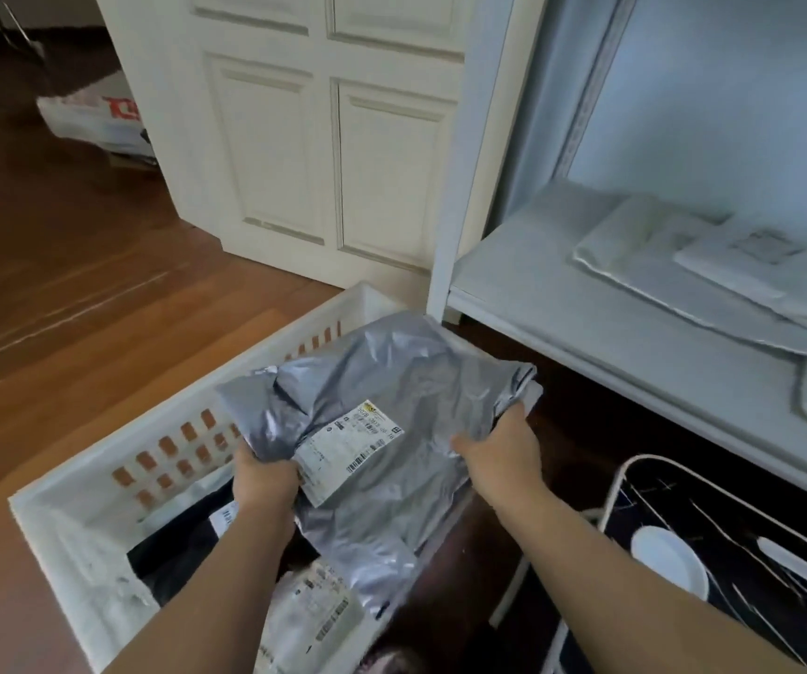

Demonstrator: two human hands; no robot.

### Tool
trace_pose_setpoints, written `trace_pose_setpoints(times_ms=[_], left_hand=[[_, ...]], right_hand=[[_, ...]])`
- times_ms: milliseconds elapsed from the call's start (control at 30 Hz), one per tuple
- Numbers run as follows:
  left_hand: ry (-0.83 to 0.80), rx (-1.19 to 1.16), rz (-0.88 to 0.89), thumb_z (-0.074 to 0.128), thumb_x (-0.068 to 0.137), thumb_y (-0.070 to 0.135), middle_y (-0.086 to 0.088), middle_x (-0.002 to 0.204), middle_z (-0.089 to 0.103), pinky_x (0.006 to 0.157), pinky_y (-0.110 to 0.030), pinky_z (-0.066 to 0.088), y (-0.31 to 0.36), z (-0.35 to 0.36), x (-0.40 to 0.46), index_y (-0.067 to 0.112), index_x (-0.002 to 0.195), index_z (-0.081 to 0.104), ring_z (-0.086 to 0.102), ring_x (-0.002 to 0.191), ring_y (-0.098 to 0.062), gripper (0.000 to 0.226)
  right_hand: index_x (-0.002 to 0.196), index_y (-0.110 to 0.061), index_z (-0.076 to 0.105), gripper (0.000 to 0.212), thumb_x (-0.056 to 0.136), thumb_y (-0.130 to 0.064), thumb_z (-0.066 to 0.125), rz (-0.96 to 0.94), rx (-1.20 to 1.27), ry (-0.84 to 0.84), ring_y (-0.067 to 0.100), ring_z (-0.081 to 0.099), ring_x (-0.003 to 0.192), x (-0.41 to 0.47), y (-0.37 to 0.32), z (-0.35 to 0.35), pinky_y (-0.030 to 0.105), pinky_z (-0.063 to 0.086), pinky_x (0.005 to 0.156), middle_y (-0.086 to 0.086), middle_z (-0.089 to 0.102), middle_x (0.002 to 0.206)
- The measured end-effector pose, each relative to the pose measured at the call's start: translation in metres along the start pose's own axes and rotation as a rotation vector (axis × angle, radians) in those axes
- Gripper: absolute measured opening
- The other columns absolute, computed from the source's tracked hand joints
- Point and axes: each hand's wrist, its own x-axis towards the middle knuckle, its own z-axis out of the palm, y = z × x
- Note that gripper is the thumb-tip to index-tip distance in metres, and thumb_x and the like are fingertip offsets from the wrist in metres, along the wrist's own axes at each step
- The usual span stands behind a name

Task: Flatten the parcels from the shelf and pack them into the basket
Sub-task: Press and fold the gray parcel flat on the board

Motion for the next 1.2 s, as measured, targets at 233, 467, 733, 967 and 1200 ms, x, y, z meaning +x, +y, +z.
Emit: trace_pose_setpoints(times_ms=[233, 467, 733, 967, 1200], left_hand=[[0.131, 0.004, -0.097, 0.045, 0.089, -0.009, -0.004, 0.089, 0.054, 0.071, -0.042, 0.051, -0.039, 0.012, 0.027, 0.018, 0.124, 0.040, 0.056, 0.078, -0.029, 0.044], [0.238, 0.445, -0.143, 0.056, 0.083, -0.004, -0.028, 0.135, 0.038, 0.097, -0.049, 0.042, -0.057, 0.037, 0.044, 0.007, 0.145, 0.019, 0.044, 0.118, -0.044, 0.074], [-0.565, 1.497, 0.642, 0.024, 0.090, 0.071, 0.003, 0.152, -0.035, 0.107, -0.070, -0.014, -0.085, 0.087, 0.022, 0.048, 0.146, -0.016, -0.036, 0.138, -0.032, 0.072], [-0.745, 1.645, 0.495, 0.034, 0.088, 0.072, 0.005, 0.154, -0.034, 0.101, -0.079, -0.002, -0.099, 0.099, 0.034, 0.054, 0.144, -0.012, -0.030, 0.142, -0.032, 0.075], [-0.738, 1.680, 0.641, 0.031, 0.097, 0.060, 0.000, 0.160, -0.021, 0.110, -0.070, 0.007, -0.054, 0.108, 0.023, 0.047, 0.149, 0.000, -0.022, 0.145, -0.030, 0.062]], right_hand=[[0.141, -0.012, 0.027, 0.057, 0.095, -0.024, 0.058, -0.217, -0.728, 0.007, 0.023, 0.060, 0.111, 0.037, 0.016, 0.038, 0.032, 0.049, 0.086, 0.008, 0.060, 0.126], [0.154, -0.014, 0.001, 0.085, 0.093, -0.036, 0.056, -0.281, -1.163, 0.018, 0.031, 0.026, 0.141, 0.066, 0.027, 0.038, 0.043, 0.019, 0.115, 0.014, 0.029, 0.152], [0.063, -0.023, 0.047, 0.036, 0.093, -0.042, 0.048, -0.228, -1.249, -0.043, 0.018, 0.053, 0.098, 0.064, 0.033, 0.043, 0.051, 0.019, 0.111, -0.007, 0.042, 0.065], [0.092, -0.028, 0.061, 0.024, 0.092, -0.047, 0.047, -0.248, -1.164, -0.067, 0.019, 0.050, 0.110, 0.065, 0.035, 0.042, 0.051, 0.009, 0.116, -0.008, 0.039, 0.071], [0.138, -0.030, 0.047, 0.057, 0.089, -0.059, 0.052, -0.206, -0.899, -0.276, 0.018, 0.034, 0.137, 0.074, 0.026, 0.020, 0.047, 0.001, 0.119, -0.002, 0.050, 0.138]])
